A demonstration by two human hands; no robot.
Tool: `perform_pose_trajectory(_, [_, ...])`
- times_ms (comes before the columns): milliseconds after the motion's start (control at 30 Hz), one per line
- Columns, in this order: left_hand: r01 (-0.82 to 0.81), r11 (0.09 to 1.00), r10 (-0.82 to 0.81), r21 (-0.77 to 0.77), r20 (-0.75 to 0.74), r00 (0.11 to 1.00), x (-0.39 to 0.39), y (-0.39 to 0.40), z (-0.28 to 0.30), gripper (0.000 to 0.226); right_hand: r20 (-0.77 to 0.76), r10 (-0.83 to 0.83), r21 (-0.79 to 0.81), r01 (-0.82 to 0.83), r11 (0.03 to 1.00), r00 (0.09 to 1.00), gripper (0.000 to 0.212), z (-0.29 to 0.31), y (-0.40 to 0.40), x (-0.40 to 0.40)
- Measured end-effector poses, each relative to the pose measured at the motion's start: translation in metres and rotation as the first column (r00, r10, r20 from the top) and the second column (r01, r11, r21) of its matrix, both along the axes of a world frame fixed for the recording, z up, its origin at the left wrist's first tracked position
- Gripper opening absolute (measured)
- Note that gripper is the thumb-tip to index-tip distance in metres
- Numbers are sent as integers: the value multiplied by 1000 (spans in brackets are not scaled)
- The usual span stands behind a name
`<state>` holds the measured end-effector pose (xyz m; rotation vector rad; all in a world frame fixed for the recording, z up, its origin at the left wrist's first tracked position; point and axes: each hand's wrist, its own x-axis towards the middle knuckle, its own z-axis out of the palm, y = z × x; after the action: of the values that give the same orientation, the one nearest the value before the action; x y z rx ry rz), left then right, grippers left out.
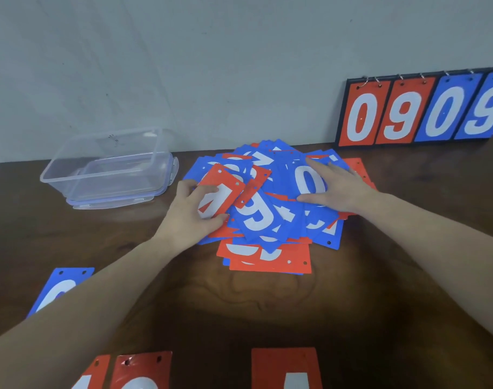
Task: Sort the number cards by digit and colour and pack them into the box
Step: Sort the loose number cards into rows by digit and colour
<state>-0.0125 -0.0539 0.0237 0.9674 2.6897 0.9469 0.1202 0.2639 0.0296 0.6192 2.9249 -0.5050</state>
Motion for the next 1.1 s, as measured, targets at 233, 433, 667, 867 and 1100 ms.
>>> perform_pose_trajectory(233, [-29,995,25,93,42,999,16,6,8,34,-132,-43,-8,42,999,990,97,1,-5,5])
perform_pose_trajectory(433, [-252,901,132,354,329,935,24,8,16,34,-430,-275,-397,93,913,860,74,4,-26,34])
perform_pose_trajectory(667, [-401,793,98,459,554,827,48,-12,14,36,-405,-567,-687,171,707,718,75,3,-62,79])
perform_pose_trajectory(867, [-359,812,21,460,591,806,83,-46,19,51,-331,-551,-721,171,671,766,60,-2,-96,111])
perform_pose_trajectory(1100, [-452,783,35,427,695,718,125,-76,31,31,-339,-653,-757,216,617,677,36,-3,-123,142])
